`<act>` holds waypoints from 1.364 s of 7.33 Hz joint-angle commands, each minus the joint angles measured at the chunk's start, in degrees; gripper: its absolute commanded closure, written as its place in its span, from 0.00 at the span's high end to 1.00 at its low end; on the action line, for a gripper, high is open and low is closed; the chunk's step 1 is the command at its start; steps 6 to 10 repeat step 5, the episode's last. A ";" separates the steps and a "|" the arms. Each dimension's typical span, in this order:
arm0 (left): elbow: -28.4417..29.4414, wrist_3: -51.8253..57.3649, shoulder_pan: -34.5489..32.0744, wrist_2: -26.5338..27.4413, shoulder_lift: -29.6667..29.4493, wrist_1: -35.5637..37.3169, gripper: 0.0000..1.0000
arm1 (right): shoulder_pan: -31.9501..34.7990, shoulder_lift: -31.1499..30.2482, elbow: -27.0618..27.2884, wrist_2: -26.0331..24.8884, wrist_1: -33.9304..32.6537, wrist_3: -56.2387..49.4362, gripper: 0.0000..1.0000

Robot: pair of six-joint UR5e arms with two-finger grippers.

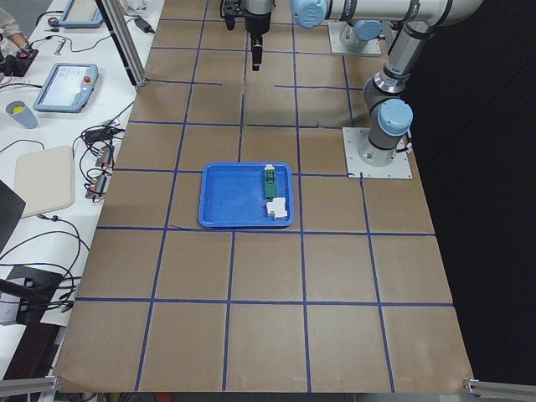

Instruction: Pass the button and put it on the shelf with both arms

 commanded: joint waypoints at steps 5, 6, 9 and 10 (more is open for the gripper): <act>-0.08 0.01 -0.13 0.07 -0.47 0.41 1.00 | -0.17 0.80 -1.62 0.05 0.17 -0.03 1.00; -0.08 0.01 -0.13 0.07 -0.47 0.41 1.00 | -0.17 0.80 -1.62 0.05 0.17 -0.03 1.00; -0.08 0.01 -0.13 0.07 -0.47 0.41 1.00 | -0.17 0.80 -1.62 0.05 0.17 -0.03 1.00; -0.08 0.01 -0.13 0.07 -0.47 0.41 1.00 | -0.17 0.80 -1.62 0.05 0.17 -0.03 1.00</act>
